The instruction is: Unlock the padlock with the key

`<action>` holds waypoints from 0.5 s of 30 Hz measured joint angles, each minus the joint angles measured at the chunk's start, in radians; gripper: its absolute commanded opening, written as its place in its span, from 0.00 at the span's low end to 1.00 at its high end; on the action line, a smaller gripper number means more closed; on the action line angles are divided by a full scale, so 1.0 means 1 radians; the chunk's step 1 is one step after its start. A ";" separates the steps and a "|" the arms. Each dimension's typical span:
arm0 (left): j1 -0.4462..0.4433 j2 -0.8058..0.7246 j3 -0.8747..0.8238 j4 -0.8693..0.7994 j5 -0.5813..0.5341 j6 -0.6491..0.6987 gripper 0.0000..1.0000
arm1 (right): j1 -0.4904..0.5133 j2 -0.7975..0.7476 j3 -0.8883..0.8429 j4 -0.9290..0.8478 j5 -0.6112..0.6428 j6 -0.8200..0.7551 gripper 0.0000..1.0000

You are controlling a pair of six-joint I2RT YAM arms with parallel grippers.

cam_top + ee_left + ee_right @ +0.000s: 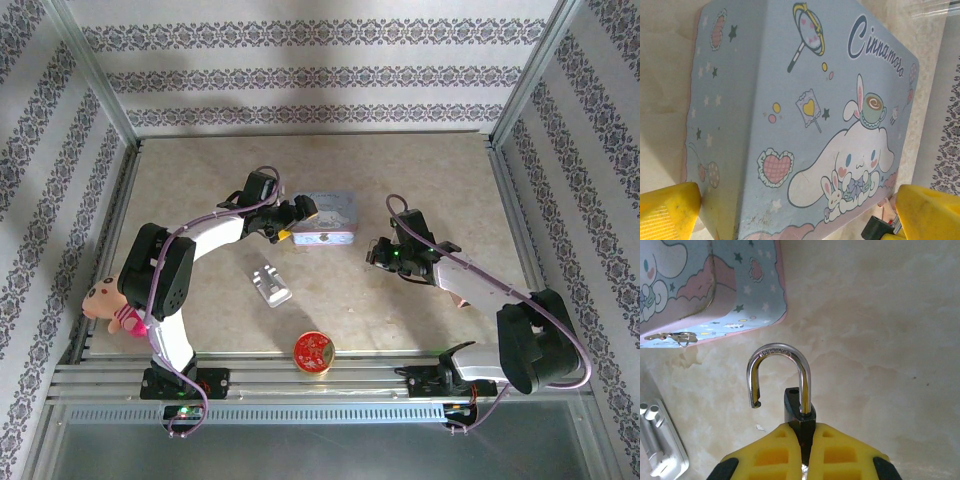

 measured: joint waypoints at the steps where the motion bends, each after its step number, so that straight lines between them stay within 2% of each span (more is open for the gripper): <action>1: 0.000 0.000 0.000 0.000 0.000 0.000 0.99 | -0.001 0.003 0.000 0.002 -0.006 0.000 0.00; 9: 0.011 -0.026 -0.017 -0.007 -0.040 0.009 0.99 | -0.024 0.018 0.000 0.014 -0.089 -0.007 0.03; 15: 0.068 -0.198 -0.114 -0.043 -0.110 0.042 0.99 | -0.072 0.048 0.000 -0.010 -0.172 -0.042 0.03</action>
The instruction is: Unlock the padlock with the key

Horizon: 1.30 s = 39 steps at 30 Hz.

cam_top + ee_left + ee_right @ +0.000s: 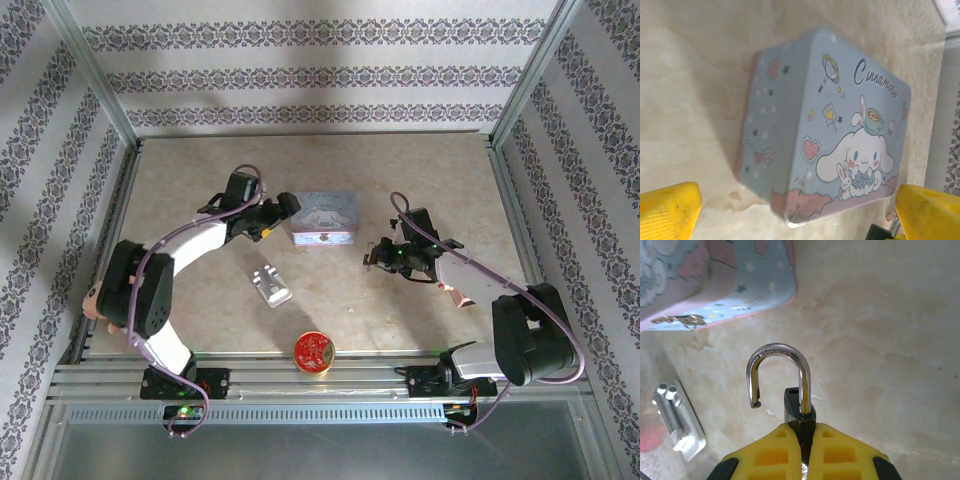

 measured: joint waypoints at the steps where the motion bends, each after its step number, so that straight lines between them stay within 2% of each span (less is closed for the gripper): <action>1: 0.010 -0.037 -0.021 -0.003 -0.009 0.004 0.99 | -0.007 0.013 0.000 -0.012 -0.011 -0.011 0.03; 8: 0.061 -0.204 -0.150 -0.026 -0.048 0.024 0.99 | -0.057 0.112 0.012 -0.088 -0.050 -0.084 0.02; 14: 0.113 -0.294 -0.235 -0.076 -0.073 0.035 0.99 | -0.073 0.212 0.113 -0.127 -0.060 -0.156 0.02; 25: 0.168 -0.397 -0.264 -0.101 -0.112 0.050 0.99 | -0.105 0.328 0.295 -0.268 0.028 -0.270 0.04; 39: 0.204 -0.397 -0.279 -0.116 -0.124 0.054 0.99 | -0.106 0.327 0.303 -0.306 0.136 -0.285 0.30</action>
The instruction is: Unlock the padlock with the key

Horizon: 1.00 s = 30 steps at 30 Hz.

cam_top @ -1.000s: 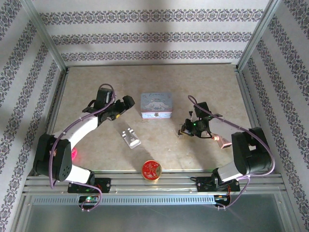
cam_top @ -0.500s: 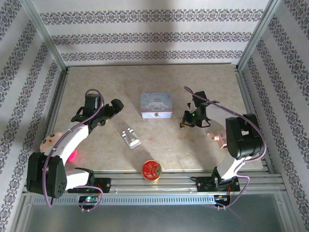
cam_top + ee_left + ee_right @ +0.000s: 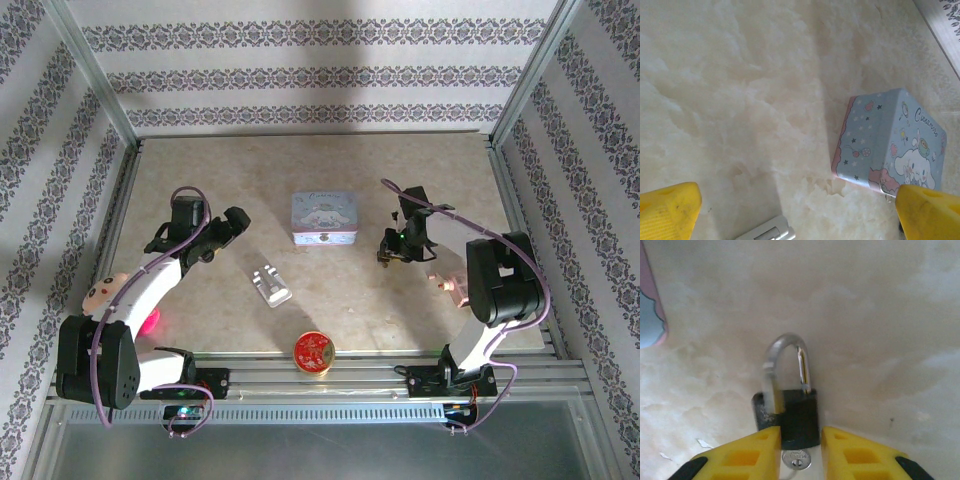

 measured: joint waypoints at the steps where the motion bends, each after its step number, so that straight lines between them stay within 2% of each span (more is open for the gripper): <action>1: 0.002 0.000 0.000 0.000 0.000 0.001 0.99 | 0.000 -0.006 -0.001 -0.005 0.007 0.000 0.32; 9: 0.029 -0.013 0.000 -0.011 -0.006 0.021 0.99 | 0.000 -0.143 -0.002 -0.050 0.066 0.000 0.41; 15: 0.062 -0.080 0.000 -0.044 -0.068 0.077 0.99 | 0.000 -0.358 -0.047 -0.057 0.147 -0.006 0.54; 18: 0.066 -0.140 -0.015 -0.037 -0.138 0.134 0.99 | 0.000 -0.464 -0.083 -0.053 0.197 -0.014 0.71; 19: 0.066 -0.162 -0.030 -0.027 -0.161 0.153 0.99 | 0.000 -0.499 -0.098 -0.049 0.214 -0.014 0.97; 23: 0.066 -0.264 -0.155 0.082 -0.282 0.230 0.99 | -0.001 -0.638 -0.175 -0.018 0.285 -0.022 0.98; 30: 0.066 -0.359 -0.407 0.414 -0.435 0.364 0.99 | -0.013 -0.795 -0.304 0.102 0.438 -0.019 0.98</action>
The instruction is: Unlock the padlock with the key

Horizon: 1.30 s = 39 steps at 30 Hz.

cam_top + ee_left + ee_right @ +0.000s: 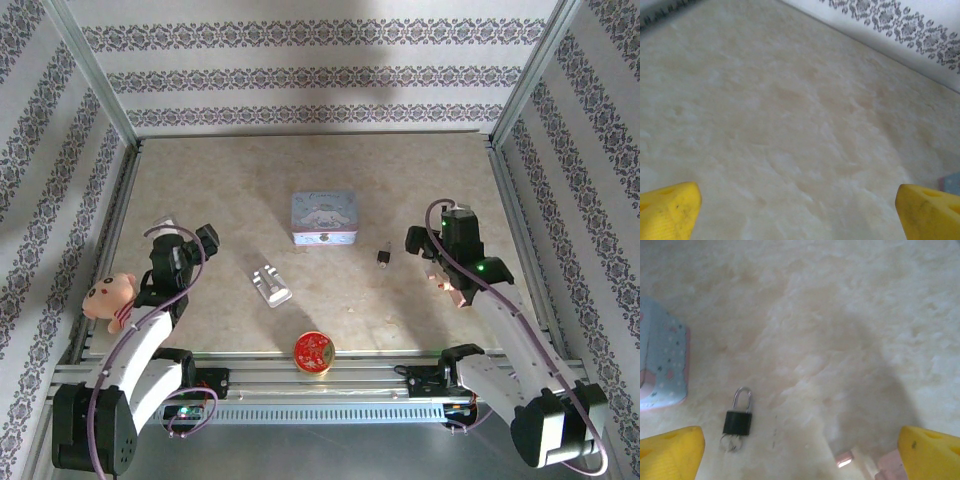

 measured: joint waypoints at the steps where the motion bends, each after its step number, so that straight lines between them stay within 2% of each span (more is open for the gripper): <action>1: 0.000 -0.002 -0.020 0.051 -0.011 0.025 0.99 | 0.000 -0.016 -0.021 0.023 0.021 -0.001 0.98; 5: 0.000 -0.002 -0.112 0.294 -0.029 0.135 0.99 | 0.000 -0.067 -0.108 0.126 0.105 -0.015 0.98; 8: 0.000 0.024 -0.150 0.402 -0.020 0.215 0.99 | 0.000 -0.095 -0.171 0.220 0.148 -0.051 0.98; 14: 0.000 0.118 -0.150 0.504 0.056 0.332 0.99 | 0.000 -0.126 -0.288 0.403 0.195 -0.137 0.98; 22: 0.000 0.253 -0.150 0.626 0.120 0.431 0.99 | 0.000 -0.134 -0.309 0.507 0.217 -0.212 0.98; 31: 0.000 0.620 -0.159 0.913 0.189 0.468 0.99 | -0.006 -0.125 -0.397 0.620 0.225 -0.240 0.98; 36: 0.000 0.697 -0.147 0.957 0.254 0.492 0.99 | -0.030 -0.120 -0.423 0.687 0.226 -0.251 0.98; 39: 0.023 0.708 -0.100 0.929 0.327 0.496 0.99 | -0.054 -0.119 -0.457 0.734 0.212 -0.257 0.98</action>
